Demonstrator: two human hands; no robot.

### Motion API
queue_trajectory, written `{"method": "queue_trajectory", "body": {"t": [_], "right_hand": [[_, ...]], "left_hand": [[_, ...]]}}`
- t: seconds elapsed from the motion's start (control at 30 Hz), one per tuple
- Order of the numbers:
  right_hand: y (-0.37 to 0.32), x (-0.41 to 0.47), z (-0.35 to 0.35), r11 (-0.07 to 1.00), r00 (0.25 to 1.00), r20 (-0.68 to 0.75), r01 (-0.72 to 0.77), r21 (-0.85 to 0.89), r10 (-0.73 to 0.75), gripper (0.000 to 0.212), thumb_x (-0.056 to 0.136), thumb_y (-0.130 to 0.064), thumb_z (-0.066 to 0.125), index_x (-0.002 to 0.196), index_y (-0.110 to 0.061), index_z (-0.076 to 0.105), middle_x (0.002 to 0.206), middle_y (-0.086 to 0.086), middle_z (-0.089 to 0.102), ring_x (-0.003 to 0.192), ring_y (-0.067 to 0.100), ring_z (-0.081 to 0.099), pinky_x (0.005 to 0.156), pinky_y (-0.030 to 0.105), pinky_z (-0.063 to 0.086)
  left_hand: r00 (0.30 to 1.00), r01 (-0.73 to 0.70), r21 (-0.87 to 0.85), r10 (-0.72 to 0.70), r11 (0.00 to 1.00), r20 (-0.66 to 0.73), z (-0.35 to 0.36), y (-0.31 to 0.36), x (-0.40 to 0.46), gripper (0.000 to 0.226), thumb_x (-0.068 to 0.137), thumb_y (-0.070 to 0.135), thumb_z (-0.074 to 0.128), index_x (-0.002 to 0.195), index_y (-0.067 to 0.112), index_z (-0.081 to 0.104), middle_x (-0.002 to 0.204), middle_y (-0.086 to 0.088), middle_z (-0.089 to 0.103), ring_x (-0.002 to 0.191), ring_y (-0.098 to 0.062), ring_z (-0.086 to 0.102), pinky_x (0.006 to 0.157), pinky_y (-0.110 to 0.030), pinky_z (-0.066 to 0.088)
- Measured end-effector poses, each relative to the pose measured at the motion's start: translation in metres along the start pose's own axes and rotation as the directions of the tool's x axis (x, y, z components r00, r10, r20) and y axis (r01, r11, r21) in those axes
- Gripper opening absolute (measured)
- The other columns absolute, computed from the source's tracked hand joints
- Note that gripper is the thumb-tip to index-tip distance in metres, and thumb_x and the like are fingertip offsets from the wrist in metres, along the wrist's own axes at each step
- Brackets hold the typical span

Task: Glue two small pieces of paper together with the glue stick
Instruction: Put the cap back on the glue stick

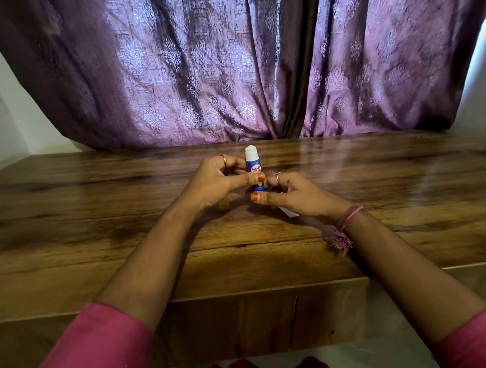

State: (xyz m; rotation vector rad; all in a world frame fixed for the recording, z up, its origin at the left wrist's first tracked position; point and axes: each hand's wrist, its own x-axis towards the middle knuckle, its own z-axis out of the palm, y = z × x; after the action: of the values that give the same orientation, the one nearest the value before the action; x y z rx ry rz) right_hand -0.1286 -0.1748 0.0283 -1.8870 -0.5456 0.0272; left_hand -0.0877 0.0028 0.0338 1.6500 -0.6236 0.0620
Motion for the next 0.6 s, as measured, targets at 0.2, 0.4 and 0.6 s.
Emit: {"method": "queue_trajectory", "body": {"t": [0.2, 0.4, 0.6], "right_hand": [[0.0011, 0.0031, 0.0005, 0.994, 0.992, -0.127, -0.001, -0.106, -0.013, 0.01, 0.074, -0.013, 0.079, 0.077, -0.014, 0.07, 0.082, 0.024, 0.063, 0.076, 0.025, 0.048, 0.07, 0.04, 0.037], [0.0051, 0.0039, 0.0001, 0.992, 0.989, -0.151, -0.016, -0.122, -0.003, 0.027, 0.07, -0.022, 0.083, 0.076, -0.006, 0.061, 0.064, 0.003, 0.051, 0.059, 0.012, 0.042, 0.058, 0.032, 0.034], [-0.0006, -0.0041, -0.0039, 1.0, 0.999, 0.038, -0.005, 0.024, 0.004, 0.016, 0.089, -0.003, 0.06, 0.104, 0.001, 0.064, 0.095, 0.007, 0.062, 0.082, 0.005, 0.057, 0.076, 0.018, 0.048]], "left_hand": [[1.0, 0.019, 0.046, -0.019, 0.999, 0.01, -0.0002, -0.0011, 0.0013, 0.026, 0.059, 0.03, 0.086, 0.082, 0.023, 0.076, 0.086, -0.004, 0.074, 0.085, -0.021, 0.067, 0.084, -0.046, 0.051], [1.0, 0.018, 0.008, -0.018, 1.0, 0.008, 0.0022, 0.0019, -0.0005, 0.021, 0.064, 0.024, 0.084, 0.082, 0.021, 0.076, 0.092, -0.014, 0.072, 0.09, -0.029, 0.066, 0.088, -0.05, 0.049], [1.0, -0.005, 0.025, 0.005, 1.0, 0.022, -0.0048, 0.0043, 0.0, 0.028, 0.055, 0.038, 0.084, 0.079, 0.027, 0.076, 0.084, -0.001, 0.074, 0.085, -0.018, 0.067, 0.087, -0.04, 0.051]]}}
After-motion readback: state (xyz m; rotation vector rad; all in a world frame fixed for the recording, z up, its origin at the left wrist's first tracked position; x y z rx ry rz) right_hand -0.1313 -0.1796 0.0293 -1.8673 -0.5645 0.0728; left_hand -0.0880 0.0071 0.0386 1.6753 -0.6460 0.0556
